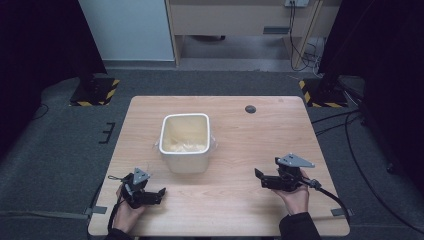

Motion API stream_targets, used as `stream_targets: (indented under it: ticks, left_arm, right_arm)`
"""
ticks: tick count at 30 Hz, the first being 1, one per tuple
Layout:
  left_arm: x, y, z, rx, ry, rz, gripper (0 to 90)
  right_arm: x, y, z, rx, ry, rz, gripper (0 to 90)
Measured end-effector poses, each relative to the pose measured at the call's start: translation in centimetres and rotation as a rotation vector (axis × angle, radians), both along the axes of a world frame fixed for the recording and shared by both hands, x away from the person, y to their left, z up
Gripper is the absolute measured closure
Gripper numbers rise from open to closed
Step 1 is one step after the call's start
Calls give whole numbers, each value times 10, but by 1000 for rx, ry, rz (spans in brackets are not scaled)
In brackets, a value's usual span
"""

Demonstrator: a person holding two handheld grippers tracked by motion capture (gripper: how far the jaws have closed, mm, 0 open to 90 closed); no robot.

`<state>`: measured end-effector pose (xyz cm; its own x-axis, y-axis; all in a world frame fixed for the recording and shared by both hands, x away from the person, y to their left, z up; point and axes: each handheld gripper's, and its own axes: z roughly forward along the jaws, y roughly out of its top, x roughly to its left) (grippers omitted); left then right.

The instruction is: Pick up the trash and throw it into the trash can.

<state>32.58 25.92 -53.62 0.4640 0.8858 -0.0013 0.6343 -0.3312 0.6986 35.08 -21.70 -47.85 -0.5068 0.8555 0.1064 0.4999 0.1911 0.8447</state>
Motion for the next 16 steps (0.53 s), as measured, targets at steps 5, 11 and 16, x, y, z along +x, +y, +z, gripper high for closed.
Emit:
stream_targets:
  ticks: [5,11,16]
  left_arm:
    - [0,0,0,-1,0,0,0]
    - [0,0,0,0,0,0,0]
    - [0,0,0,-1,0,0,0]
  right_arm:
    - [-2,-19,-16,-24,60,-44,77]
    - [-2,-37,-32,-81,111,-97,76]
    - [1,-51,-44,-111,158,-138,73]
